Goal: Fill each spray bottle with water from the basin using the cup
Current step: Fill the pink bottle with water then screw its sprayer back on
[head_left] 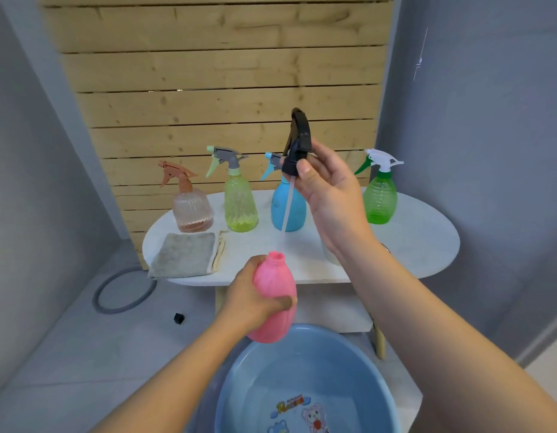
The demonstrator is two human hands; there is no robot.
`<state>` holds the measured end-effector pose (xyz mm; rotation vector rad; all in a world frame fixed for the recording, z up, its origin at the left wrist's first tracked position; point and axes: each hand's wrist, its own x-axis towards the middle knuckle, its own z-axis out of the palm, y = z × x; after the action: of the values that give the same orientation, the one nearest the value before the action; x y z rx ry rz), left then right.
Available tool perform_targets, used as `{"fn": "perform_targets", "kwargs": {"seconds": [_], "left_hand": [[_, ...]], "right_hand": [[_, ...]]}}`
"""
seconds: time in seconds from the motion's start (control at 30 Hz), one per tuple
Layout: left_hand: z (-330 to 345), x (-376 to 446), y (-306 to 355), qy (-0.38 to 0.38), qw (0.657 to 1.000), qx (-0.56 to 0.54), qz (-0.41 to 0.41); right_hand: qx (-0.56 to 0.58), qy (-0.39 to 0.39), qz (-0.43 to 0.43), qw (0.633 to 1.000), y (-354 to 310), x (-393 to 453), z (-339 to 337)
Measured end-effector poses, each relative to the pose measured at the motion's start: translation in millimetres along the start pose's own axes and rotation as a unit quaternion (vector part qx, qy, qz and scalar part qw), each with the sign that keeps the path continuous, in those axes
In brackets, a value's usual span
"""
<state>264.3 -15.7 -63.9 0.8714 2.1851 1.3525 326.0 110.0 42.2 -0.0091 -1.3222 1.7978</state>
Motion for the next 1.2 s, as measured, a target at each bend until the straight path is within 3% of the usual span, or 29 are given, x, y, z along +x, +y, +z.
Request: {"fn": "perform_targets", "kwargs": {"seconds": [0.4,0.57,0.83,1.0,1.2], "left_hand": [[7,4,11,0.034,0.999,-0.020,0.023],[3,8,17,0.075,0.996,-0.038,0.037],[8,11,24,0.090,0.993,-0.050,0.065],[9,13,29,0.087,0.992,-0.052,0.075],[10,17,26,0.075,0.992,-0.070,0.068]], "right_hand": [[-0.138,-0.002,0.078,0.987,38,-28,-21],[-0.122,-0.001,0.112,0.986,47,-41,-22],[-0.134,0.022,0.097,0.986,45,-43,-20],[-0.238,-0.036,0.126,0.963,45,-42,-25],[-0.341,-0.063,0.074,0.935,41,-36,-32]]}}
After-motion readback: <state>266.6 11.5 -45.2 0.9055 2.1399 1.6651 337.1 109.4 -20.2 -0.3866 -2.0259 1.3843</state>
